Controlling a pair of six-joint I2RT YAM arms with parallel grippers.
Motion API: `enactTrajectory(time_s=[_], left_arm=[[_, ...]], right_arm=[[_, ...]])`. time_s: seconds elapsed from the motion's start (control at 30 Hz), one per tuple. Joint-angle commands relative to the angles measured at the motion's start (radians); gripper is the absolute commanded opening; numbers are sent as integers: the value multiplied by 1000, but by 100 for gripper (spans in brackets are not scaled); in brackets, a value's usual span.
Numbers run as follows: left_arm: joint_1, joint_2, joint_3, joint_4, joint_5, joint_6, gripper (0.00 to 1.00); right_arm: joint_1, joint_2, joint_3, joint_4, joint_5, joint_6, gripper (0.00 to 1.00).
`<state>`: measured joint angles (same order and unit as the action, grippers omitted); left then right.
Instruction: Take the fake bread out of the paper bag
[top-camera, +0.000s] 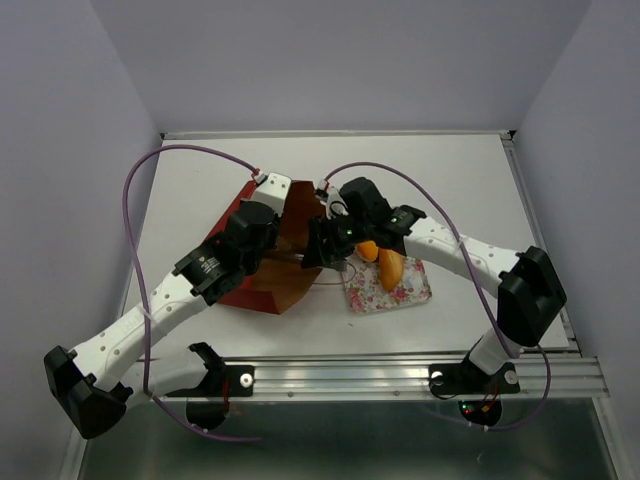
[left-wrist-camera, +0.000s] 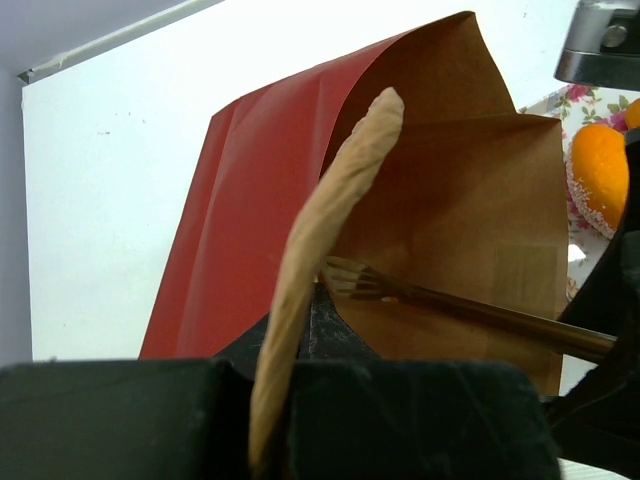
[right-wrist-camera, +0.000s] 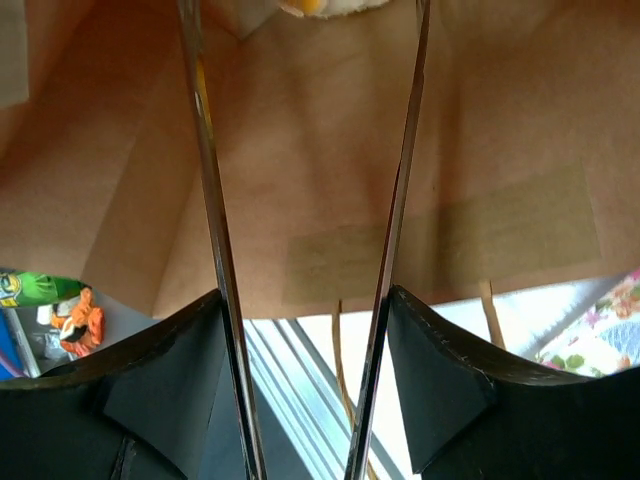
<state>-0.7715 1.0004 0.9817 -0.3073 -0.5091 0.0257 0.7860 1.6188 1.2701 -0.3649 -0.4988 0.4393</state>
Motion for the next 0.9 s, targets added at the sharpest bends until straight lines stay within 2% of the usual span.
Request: enactTrajectory(time_s=[0.0, 0.2, 0.43, 0.5, 0.53, 0.57, 0.73, 0.87], left_arm=[[-3, 0, 18, 57, -13, 2, 0], [-5, -2, 21, 63, -5, -1, 0], [-3, -2, 26, 63, -8, -4, 0], [-3, -3, 28, 63, -9, -6, 0], [-3, -5, 26, 63, -11, -7, 0], [-3, -6, 28, 63, -14, -9, 0], [-3, -13, 29, 62, -34, -15, 0], [-3, -13, 34, 59, -58, -20, 0]], right_arm=[[-2, 36, 72, 101, -24, 13, 68], [-2, 113, 118, 107, -33, 29, 68], [7, 148, 149, 103, -9, 53, 59], [7, 151, 150, 98, 15, 61, 51], [7, 148, 149, 98, 20, 64, 45], [7, 147, 144, 95, 31, 64, 30], [7, 84, 120, 90, 78, 64, 1], [7, -23, 72, 87, 143, 53, 1]])
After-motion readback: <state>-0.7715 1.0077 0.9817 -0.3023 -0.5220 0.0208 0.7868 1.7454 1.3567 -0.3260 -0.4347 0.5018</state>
